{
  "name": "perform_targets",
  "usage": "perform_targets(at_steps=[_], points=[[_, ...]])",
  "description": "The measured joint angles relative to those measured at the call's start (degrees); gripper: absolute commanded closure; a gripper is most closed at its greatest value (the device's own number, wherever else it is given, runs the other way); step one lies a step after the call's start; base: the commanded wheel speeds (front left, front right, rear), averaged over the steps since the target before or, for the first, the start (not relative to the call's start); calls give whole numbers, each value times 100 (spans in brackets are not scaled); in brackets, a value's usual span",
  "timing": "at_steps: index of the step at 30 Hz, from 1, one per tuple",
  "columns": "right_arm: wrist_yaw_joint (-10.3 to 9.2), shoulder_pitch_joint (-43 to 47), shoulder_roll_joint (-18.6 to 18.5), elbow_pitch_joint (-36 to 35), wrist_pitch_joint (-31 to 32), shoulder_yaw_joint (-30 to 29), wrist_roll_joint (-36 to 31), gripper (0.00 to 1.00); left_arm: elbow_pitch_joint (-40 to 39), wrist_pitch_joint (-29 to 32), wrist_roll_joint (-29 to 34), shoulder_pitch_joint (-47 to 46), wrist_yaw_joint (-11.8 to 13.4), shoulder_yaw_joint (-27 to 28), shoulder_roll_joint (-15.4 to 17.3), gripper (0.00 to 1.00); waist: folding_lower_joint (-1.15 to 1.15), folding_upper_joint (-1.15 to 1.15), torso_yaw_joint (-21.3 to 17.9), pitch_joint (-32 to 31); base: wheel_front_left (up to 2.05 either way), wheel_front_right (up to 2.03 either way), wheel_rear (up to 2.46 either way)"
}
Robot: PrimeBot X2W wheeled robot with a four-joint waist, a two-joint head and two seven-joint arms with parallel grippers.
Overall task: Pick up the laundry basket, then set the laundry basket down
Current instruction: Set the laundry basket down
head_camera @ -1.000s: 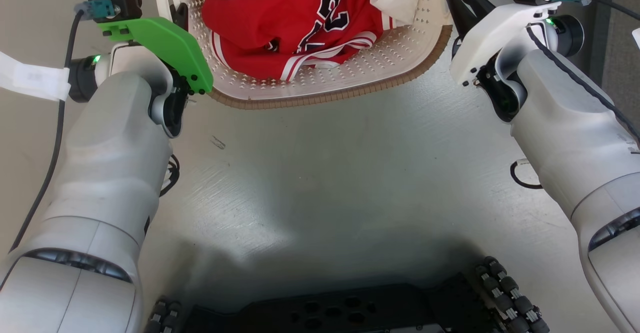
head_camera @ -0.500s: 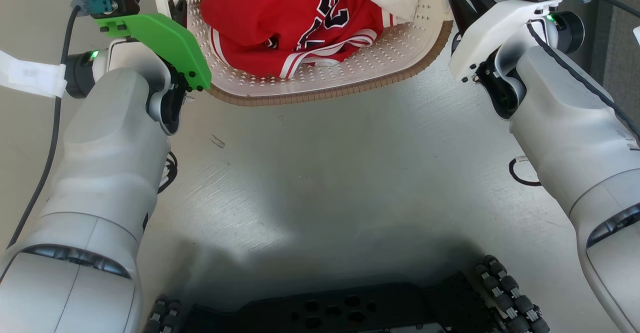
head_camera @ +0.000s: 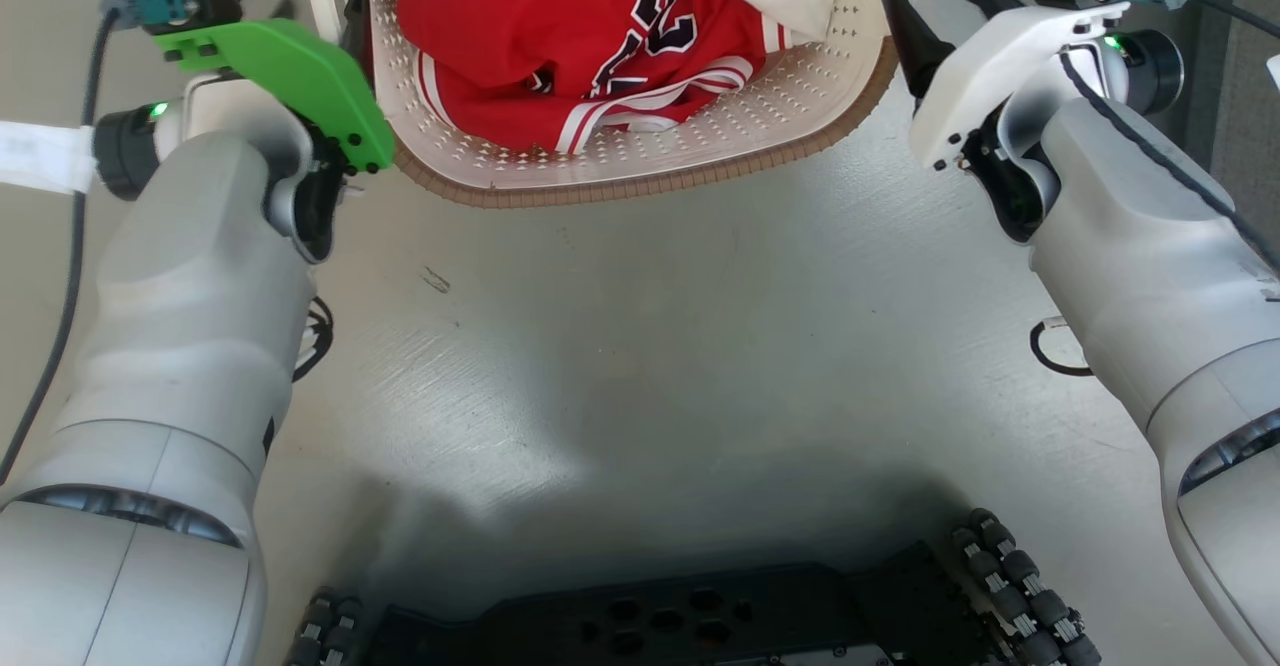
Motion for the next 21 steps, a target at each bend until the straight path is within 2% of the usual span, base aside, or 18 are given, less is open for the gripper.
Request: perform_targets(at_steps=[21], points=[[0,235,27,-4,-2,4,38,0,43,-467,70,73,-145,-249,46,0,0,0,-25,-349,0,0,0]])
